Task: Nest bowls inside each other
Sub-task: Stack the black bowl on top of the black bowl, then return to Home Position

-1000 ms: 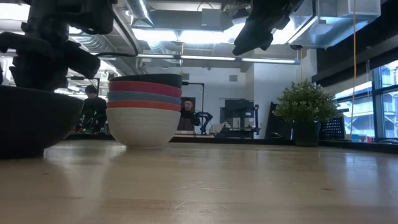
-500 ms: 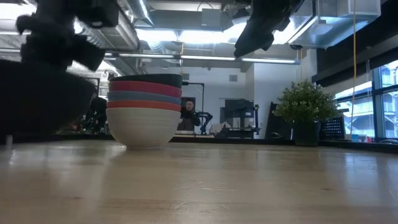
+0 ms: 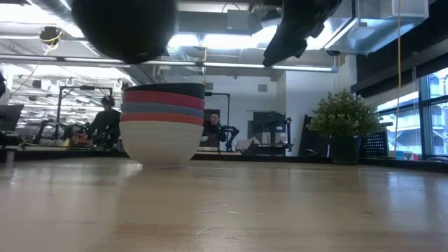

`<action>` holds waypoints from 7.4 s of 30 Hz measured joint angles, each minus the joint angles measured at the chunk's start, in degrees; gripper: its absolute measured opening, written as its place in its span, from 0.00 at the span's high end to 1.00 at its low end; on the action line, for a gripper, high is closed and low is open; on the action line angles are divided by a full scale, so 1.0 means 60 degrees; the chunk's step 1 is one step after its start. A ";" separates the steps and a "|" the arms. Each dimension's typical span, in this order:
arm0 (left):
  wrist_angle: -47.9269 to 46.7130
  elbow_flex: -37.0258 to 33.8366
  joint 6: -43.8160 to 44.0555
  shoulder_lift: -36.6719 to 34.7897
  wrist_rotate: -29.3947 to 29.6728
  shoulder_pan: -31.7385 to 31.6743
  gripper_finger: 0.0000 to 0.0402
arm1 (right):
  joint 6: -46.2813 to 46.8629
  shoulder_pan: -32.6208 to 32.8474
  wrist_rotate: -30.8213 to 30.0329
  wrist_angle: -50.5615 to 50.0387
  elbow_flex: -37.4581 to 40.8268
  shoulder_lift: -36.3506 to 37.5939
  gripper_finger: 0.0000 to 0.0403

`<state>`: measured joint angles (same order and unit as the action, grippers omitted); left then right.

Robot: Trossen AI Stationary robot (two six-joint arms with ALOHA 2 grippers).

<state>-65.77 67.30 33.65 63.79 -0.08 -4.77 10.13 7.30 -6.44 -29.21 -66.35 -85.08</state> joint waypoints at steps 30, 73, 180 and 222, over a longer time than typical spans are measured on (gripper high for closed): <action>-0.0795 0.2217 -0.3614 0.4009 -0.1205 -0.3312 1.00 | -0.0525 -0.0081 0.0087 -0.0401 0.0000 0.0000 0.65; -0.0532 0.2213 -0.3122 0.4240 -0.0599 -0.3254 0.84 | -0.0761 -0.0081 0.0076 -0.0401 0.0000 0.0000 0.65; 1.1886 -0.9626 -0.1655 -0.5518 0.4460 -0.0231 0.84 | 0.1480 -0.0125 -0.4295 0.6553 1.0443 0.9235 0.65; 1.1037 -0.9957 -0.2456 -0.5512 0.5382 -0.0478 0.84 | 0.1738 -0.1010 -0.6069 0.5540 1.0998 0.9205 0.65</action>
<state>0.45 7.55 18.92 30.72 32.21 -7.64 20.56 1.23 -42.85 4.03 -0.36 -29.85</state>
